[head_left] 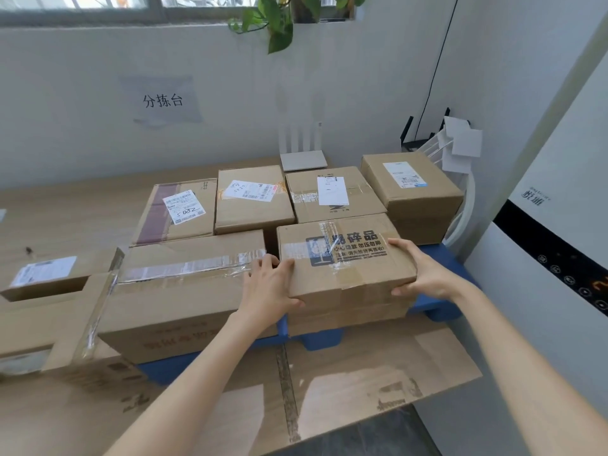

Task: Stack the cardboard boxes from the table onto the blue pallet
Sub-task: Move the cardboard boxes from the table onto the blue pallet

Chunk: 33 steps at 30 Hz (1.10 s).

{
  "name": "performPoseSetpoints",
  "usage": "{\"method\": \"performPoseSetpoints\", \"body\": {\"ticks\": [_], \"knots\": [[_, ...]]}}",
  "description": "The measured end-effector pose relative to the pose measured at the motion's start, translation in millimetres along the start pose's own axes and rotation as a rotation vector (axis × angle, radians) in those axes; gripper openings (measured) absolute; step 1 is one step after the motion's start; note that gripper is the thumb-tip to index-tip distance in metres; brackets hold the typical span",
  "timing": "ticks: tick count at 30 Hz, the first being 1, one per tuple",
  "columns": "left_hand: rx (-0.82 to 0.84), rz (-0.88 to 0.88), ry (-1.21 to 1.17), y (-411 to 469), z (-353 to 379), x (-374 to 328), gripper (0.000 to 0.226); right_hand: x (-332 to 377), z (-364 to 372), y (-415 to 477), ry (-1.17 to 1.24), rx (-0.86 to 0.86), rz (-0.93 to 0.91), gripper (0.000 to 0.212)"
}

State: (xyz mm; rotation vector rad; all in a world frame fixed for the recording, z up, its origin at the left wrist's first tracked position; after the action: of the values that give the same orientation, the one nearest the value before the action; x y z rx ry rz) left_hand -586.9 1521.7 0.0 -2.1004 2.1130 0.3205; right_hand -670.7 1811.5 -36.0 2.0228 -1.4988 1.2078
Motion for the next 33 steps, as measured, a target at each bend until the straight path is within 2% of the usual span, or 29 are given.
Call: {"method": "performPoseSetpoints", "body": {"ticks": [6,33], "knots": [[0.033,-0.028,-0.045,7,3,10,0.088,-1,4,12,0.004,0.016,-0.013,0.107],[0.031,-0.018,-0.094,8,-4,24,0.090,12,14,22,-0.087,0.012,-0.001,0.111]]}}
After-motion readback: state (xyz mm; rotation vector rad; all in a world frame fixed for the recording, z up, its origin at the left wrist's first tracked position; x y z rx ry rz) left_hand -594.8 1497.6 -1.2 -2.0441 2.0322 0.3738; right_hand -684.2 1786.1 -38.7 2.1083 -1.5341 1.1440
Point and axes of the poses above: each hand's wrist, its own y-axis towards the middle knuckle, its own z-axis out of the palm, x = y × z, the point moved 8 cm from there along y, towards the middle knuckle, and after that the axes turned 2 degrees about -x, right-handed, at the moved point
